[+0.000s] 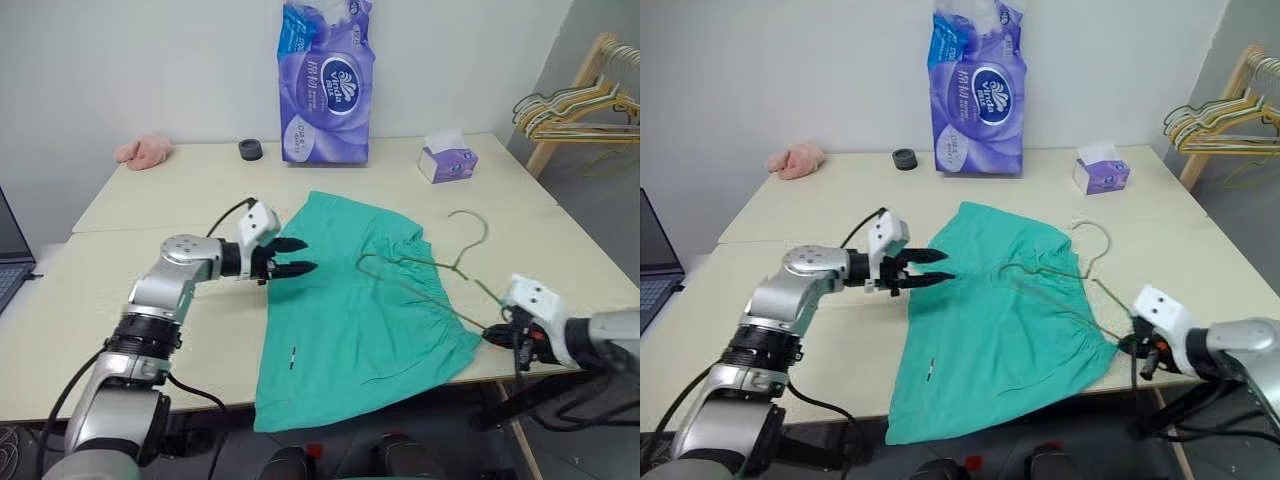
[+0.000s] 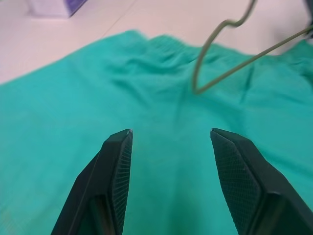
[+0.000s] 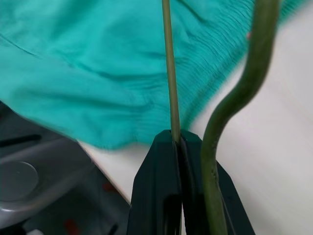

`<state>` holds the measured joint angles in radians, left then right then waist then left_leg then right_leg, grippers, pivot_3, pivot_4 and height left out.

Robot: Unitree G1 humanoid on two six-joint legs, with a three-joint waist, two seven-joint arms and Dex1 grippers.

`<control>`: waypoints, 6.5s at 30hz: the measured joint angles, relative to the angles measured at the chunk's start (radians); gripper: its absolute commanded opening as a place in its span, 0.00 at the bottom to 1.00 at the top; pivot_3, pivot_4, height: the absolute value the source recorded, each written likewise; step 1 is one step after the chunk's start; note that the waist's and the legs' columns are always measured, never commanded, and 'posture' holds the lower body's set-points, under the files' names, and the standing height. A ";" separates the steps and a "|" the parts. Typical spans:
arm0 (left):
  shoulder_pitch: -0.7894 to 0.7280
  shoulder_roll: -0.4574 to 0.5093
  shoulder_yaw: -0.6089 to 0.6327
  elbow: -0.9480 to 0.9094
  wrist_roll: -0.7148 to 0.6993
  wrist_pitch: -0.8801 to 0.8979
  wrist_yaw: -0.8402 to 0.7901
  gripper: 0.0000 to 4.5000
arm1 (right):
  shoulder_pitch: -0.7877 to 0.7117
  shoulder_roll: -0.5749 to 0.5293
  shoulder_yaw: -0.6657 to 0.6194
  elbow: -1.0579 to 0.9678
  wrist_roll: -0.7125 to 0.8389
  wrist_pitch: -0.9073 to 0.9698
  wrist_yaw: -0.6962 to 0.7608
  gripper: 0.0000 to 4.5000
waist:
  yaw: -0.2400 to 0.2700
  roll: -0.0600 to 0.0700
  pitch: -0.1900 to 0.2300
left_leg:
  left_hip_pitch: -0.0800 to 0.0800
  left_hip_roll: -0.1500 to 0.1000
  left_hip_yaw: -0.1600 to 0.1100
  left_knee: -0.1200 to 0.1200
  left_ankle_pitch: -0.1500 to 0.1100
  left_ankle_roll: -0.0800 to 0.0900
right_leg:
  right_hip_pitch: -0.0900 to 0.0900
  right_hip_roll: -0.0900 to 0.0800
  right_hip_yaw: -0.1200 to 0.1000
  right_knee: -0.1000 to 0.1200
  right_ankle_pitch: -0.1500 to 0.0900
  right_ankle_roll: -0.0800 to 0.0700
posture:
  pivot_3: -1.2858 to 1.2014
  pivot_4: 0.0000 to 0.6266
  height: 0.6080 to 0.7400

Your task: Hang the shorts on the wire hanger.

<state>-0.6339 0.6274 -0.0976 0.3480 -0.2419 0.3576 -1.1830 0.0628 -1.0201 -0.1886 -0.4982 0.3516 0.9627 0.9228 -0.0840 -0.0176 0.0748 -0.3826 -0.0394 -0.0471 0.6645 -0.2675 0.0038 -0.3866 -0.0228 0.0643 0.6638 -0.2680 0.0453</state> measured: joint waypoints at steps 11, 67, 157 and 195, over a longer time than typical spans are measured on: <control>0.042 -0.007 -0.028 -0.118 -0.095 0.174 -0.140 0.59 | 0.161 0.074 -0.185 0.111 0.053 0.090 -0.050 0.00 | -0.005 0.000 0.000 | 0.001 0.000 0.000 0.000 0.000 0.000 | 0.001 0.000 0.000 0.000 -0.003 0.004 | 0.45 0.09 1.00; 0.057 -0.025 -0.052 -0.064 -0.051 0.082 -0.120 0.59 | 0.114 0.196 -0.230 0.135 0.238 0.224 -0.249 0.00 | -0.003 0.000 0.000 | 0.001 0.000 0.001 0.000 0.000 0.000 | 0.001 0.000 0.001 -0.001 -0.003 0.005 | 0.45 0.08 1.00; -0.345 -0.007 -0.092 0.340 0.156 -0.422 -0.198 1.00 | -0.461 0.224 0.451 0.162 -0.153 -0.178 -0.186 0.00 | -0.004 0.001 -0.001 | -0.002 -0.001 -0.001 0.000 -0.001 -0.002 | -0.002 0.000 -0.001 0.000 0.001 0.000 | 0.46 0.03 1.00; -0.342 -0.141 -0.160 0.492 0.253 -0.584 -0.287 0.22 | -0.476 0.202 0.526 0.067 -0.335 -0.235 -0.069 0.00 | -0.030 0.000 -0.001 | -0.002 -0.001 -0.002 0.002 -0.001 -0.002 | -0.002 0.000 -0.001 0.002 0.001 0.000 | 0.45 0.04 1.00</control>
<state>-0.9763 0.4863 -0.2579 0.8399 0.0113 -0.2260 -1.4704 -0.4136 -0.8177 0.3376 -0.4309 0.0163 0.7278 0.8533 -0.1143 -0.0175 0.0738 -0.3851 -0.0400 -0.0489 0.6662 -0.2686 0.0019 -0.3888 -0.0228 0.0629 0.6655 -0.2673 0.0454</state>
